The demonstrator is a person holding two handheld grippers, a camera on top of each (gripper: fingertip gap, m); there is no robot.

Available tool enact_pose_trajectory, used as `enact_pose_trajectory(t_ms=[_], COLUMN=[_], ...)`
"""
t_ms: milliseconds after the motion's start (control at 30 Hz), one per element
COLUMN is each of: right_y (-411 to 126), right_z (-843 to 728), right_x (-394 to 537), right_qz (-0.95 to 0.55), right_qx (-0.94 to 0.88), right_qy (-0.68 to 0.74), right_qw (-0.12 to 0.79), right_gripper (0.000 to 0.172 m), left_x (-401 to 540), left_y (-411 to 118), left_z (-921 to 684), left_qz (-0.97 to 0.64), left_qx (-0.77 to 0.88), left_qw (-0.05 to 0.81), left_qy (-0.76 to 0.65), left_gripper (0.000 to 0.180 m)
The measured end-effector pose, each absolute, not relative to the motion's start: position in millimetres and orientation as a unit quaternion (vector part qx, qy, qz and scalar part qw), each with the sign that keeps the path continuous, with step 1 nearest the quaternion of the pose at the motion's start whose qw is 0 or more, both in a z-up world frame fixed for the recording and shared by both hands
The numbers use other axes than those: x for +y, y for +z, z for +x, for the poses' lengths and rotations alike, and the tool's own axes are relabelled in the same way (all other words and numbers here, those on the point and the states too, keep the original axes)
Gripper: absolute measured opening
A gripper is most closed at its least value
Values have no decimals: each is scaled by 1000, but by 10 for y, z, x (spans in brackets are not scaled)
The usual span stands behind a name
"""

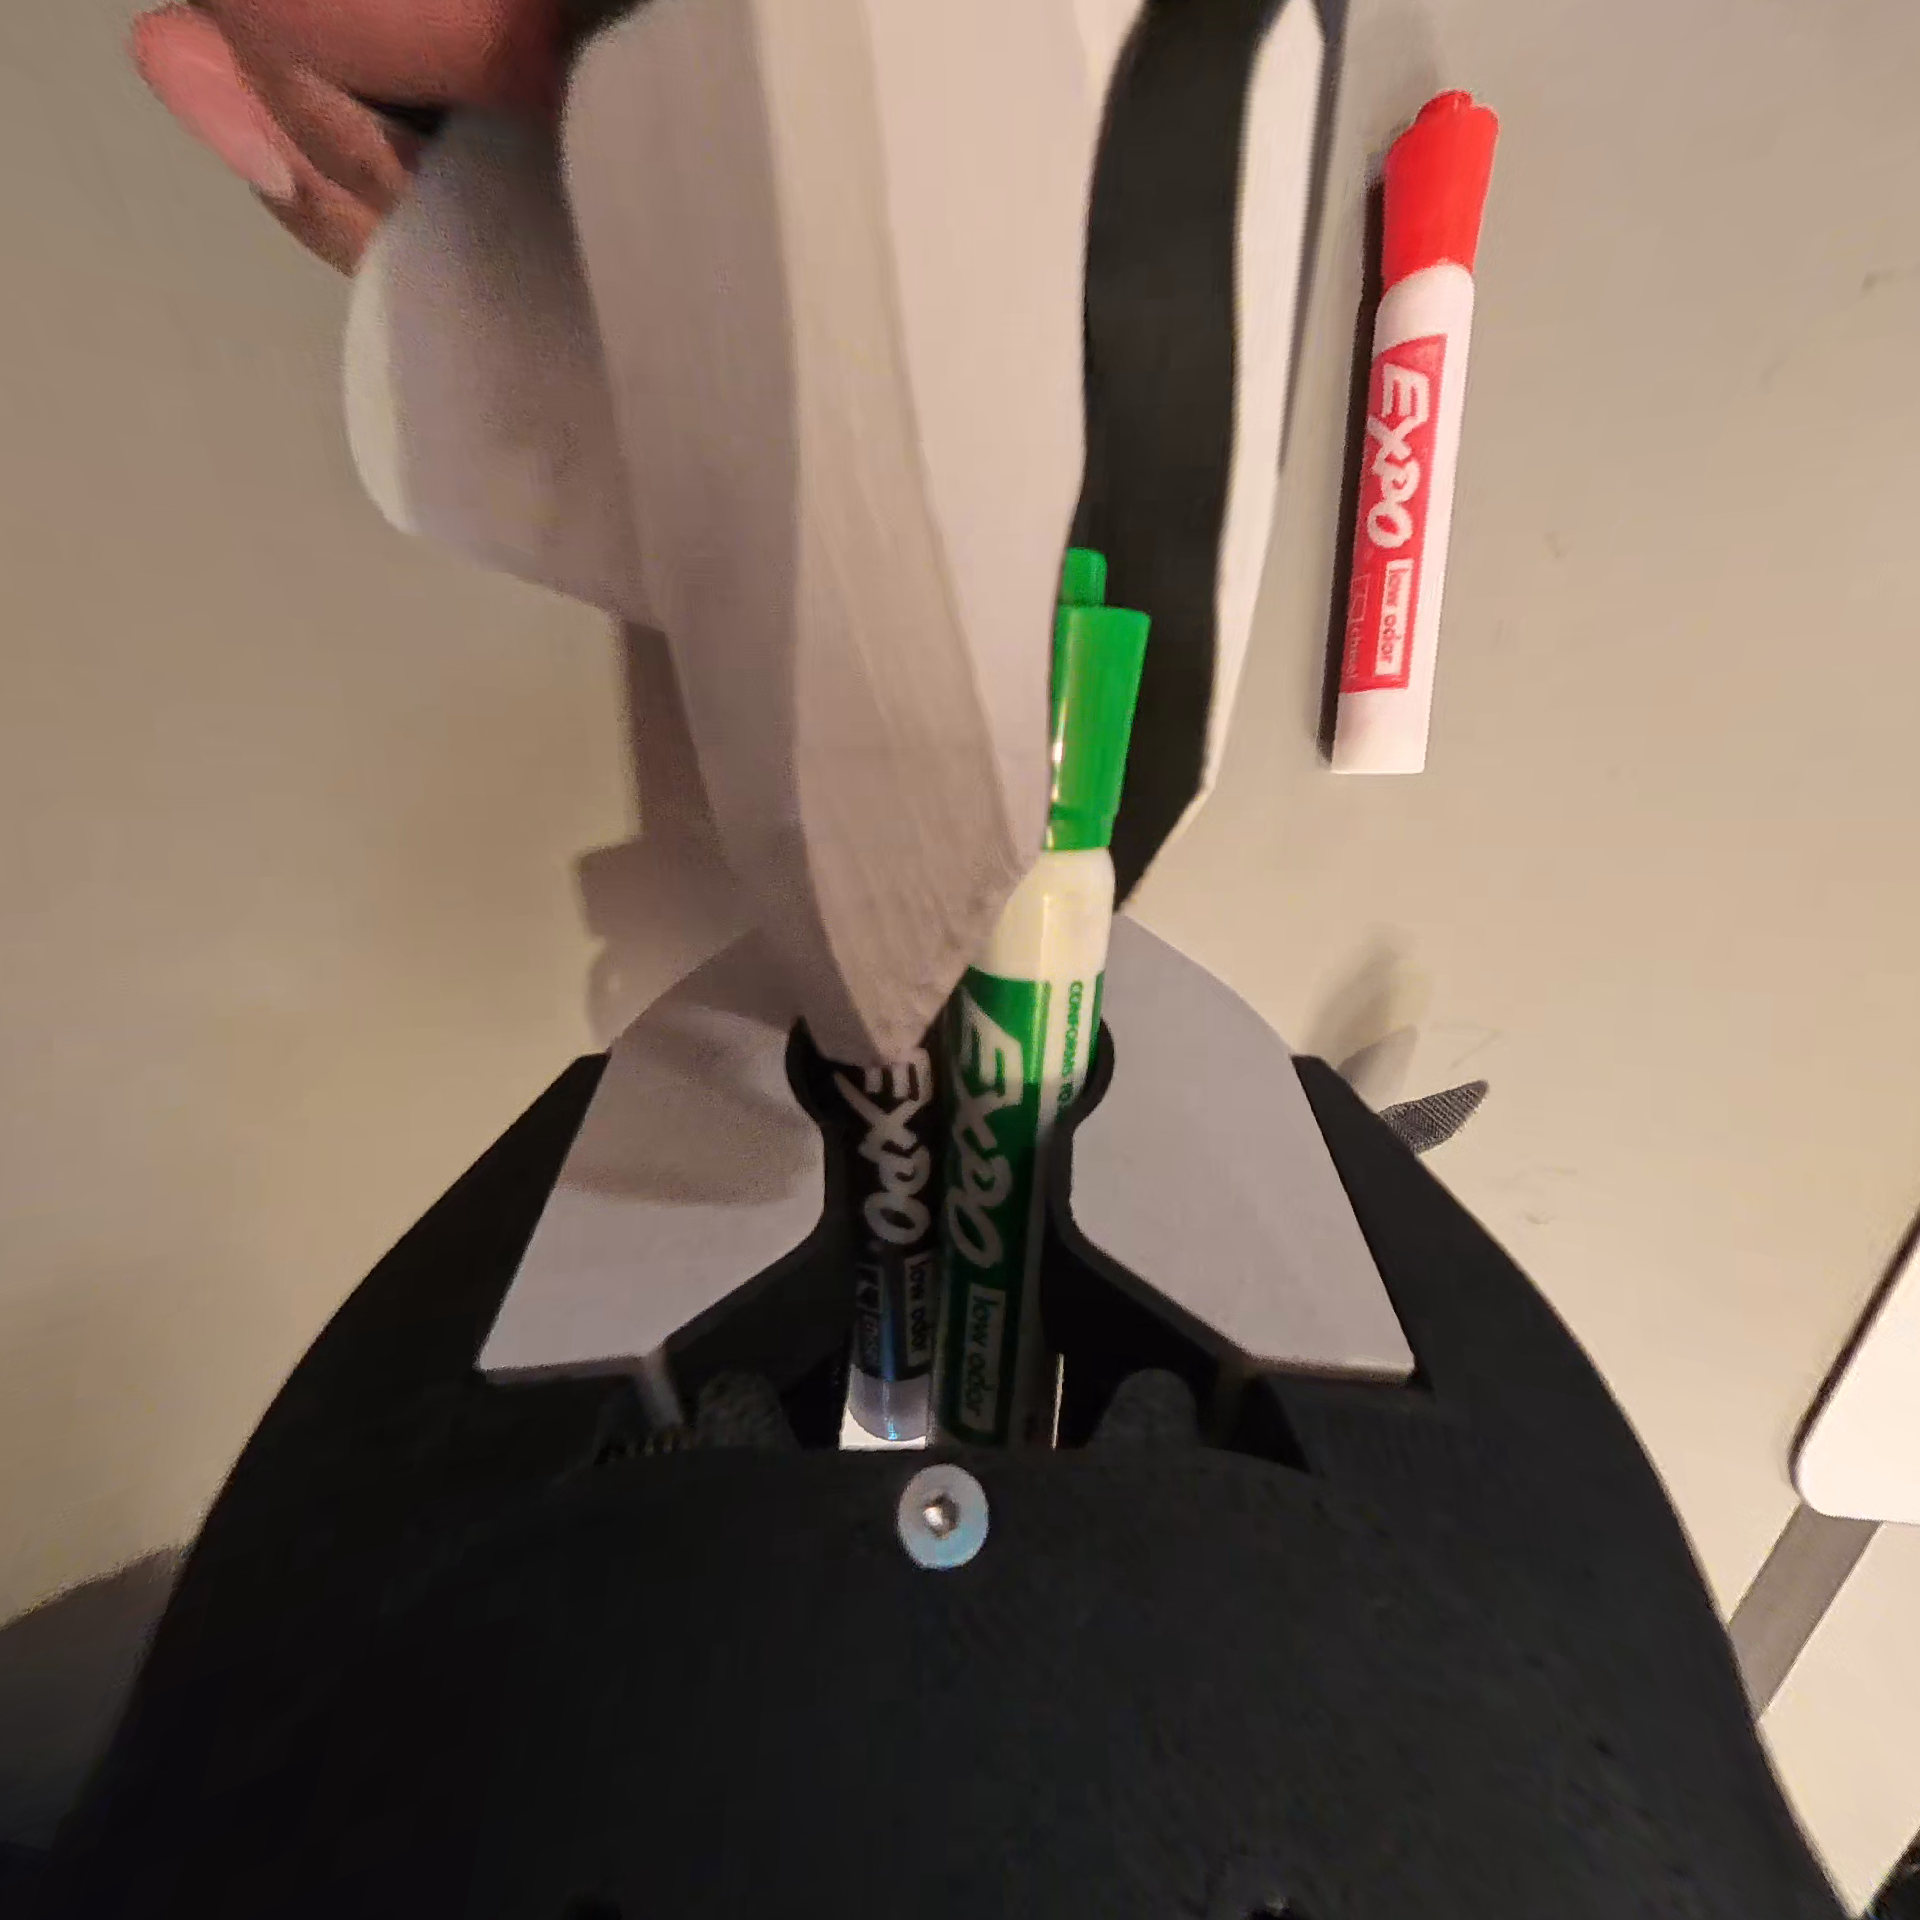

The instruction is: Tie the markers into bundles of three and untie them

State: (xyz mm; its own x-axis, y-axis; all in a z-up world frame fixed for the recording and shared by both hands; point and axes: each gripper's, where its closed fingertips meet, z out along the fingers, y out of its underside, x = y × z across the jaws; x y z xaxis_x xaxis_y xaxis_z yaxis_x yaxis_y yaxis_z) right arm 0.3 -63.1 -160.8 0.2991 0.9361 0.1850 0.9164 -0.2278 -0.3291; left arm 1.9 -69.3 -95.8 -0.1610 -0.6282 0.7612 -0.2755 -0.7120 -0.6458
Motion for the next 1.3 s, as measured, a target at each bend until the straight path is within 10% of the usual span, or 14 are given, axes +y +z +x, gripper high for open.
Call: enact_pose_trajectory(t_ms=[533,1300], right_y=[-1508,-1554], right_z=[-68,-76], right_x=[-1118,-1062], right_qz=[-782,-795], right_qx=[-602,-585], right_qy=[13,21], right_qw=[161,162], right_gripper=[40,40], left_x=[-1040,-1075], left_y=[-796,-1078], left_z=[-468,-103], left_qz=[-490,-610], left_qx=[516,426], left_qw=[398,201], left_qy=[-579,-637], left_gripper=[62,36])
